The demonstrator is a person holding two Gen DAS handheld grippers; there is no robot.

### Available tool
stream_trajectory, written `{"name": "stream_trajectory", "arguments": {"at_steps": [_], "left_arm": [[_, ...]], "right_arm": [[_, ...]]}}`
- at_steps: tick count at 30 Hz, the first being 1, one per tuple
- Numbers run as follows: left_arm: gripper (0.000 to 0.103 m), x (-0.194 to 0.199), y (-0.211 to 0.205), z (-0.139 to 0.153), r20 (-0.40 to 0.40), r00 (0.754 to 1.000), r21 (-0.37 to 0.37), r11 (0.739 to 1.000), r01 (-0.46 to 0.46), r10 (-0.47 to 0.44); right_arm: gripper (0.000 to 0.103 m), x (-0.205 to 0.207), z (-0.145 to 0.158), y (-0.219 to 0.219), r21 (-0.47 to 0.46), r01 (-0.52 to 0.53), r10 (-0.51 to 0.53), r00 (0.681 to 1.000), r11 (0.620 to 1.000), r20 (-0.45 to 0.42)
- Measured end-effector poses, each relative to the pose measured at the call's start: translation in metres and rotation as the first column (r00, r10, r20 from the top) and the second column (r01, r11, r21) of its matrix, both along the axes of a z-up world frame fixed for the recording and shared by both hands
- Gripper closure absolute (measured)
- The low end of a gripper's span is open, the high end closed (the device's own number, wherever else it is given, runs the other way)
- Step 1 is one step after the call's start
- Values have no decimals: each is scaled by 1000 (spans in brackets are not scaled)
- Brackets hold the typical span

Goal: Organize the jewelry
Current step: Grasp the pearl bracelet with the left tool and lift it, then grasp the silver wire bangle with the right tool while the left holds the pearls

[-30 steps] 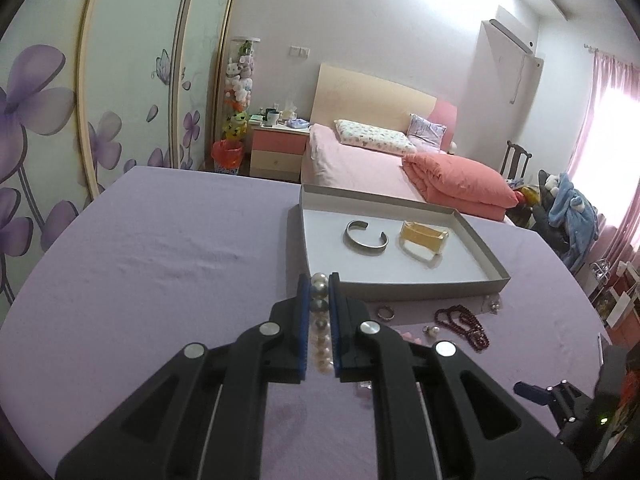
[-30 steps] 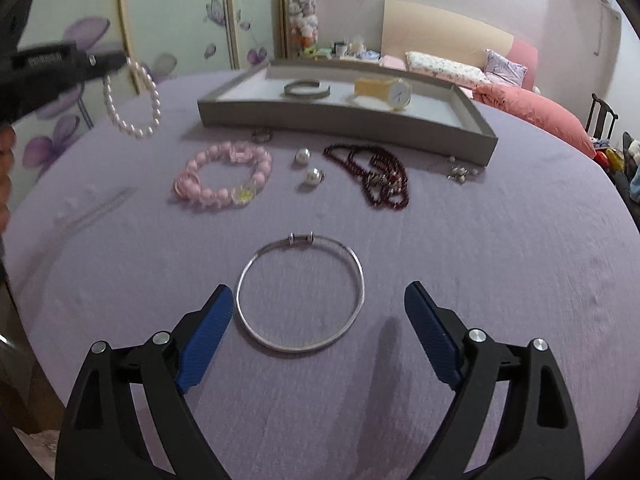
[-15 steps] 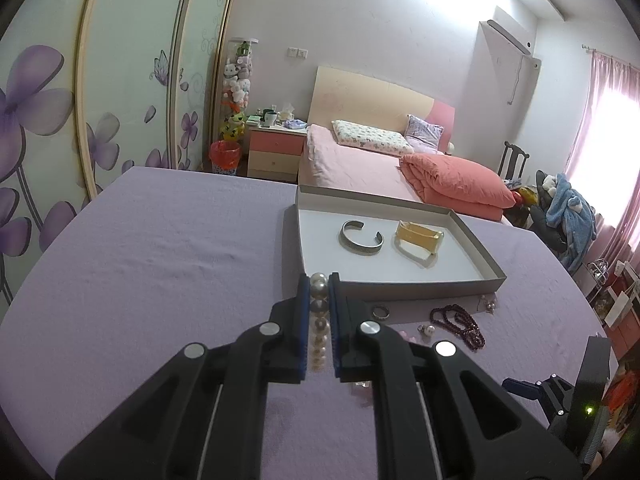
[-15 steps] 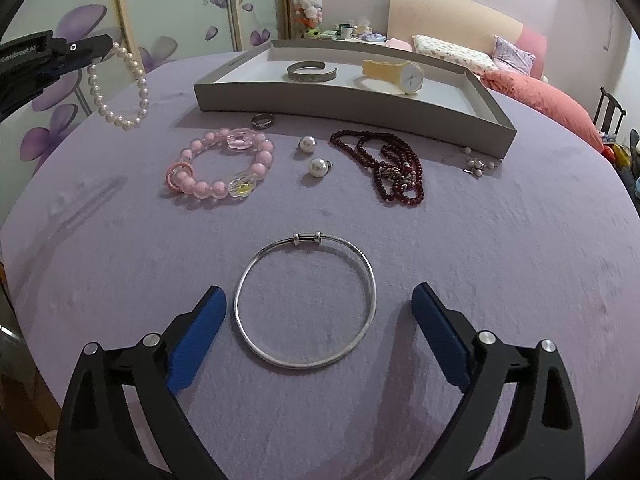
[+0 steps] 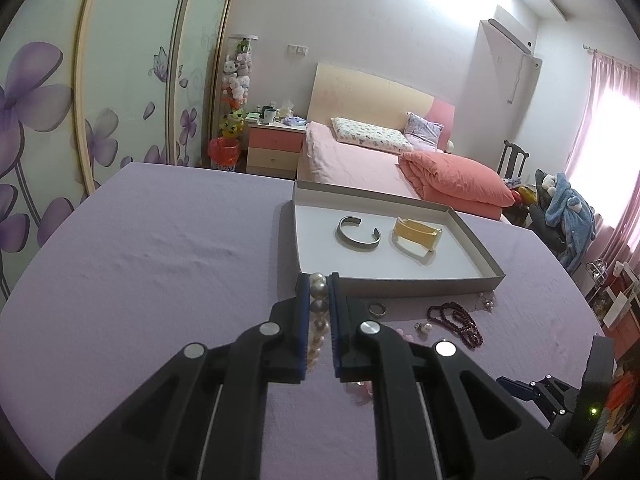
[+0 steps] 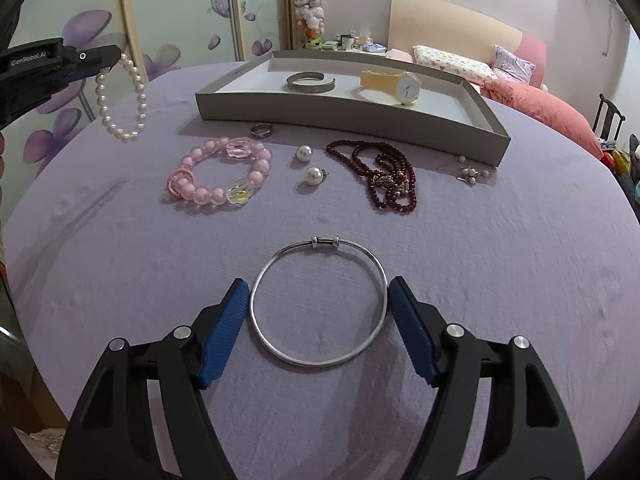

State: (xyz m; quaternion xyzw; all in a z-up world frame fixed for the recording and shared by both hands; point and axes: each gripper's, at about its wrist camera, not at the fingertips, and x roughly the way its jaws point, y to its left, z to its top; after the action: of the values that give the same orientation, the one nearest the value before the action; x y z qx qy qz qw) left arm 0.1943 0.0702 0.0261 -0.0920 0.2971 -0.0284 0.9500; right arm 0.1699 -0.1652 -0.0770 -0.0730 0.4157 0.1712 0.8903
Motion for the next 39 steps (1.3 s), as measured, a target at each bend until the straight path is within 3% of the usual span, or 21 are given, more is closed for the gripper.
{"name": "stream_trajectory", "arguments": {"at_steps": [8, 10, 22, 29, 39], "left_arm": [[93, 0, -2, 0, -2, 1000, -1, 1000, 3, -3], [93, 0, -3, 0, -2, 1000, 0, 1000, 3, -3], [93, -1, -5, 0, 0, 1000, -3, 1000, 8, -8], [93, -3, -8, -1, 2, 1000, -10, 1000, 11, -11], [93, -5, -12, 0, 11, 999, -15, 999, 33, -33]], "right_arm": [[27, -1, 0, -9, -2, 12, -12, 1000, 1000, -7], [32, -2, -1, -11, 0, 10, -10, 1000, 1000, -5], [33, -5, 4, -24, 50, 51, -52, 998, 997, 22], [32, 0, 24, -43, 150, 116, -131, 987, 982, 89], [32, 7, 52, -55, 215, 151, -199, 954, 965, 223]]}}
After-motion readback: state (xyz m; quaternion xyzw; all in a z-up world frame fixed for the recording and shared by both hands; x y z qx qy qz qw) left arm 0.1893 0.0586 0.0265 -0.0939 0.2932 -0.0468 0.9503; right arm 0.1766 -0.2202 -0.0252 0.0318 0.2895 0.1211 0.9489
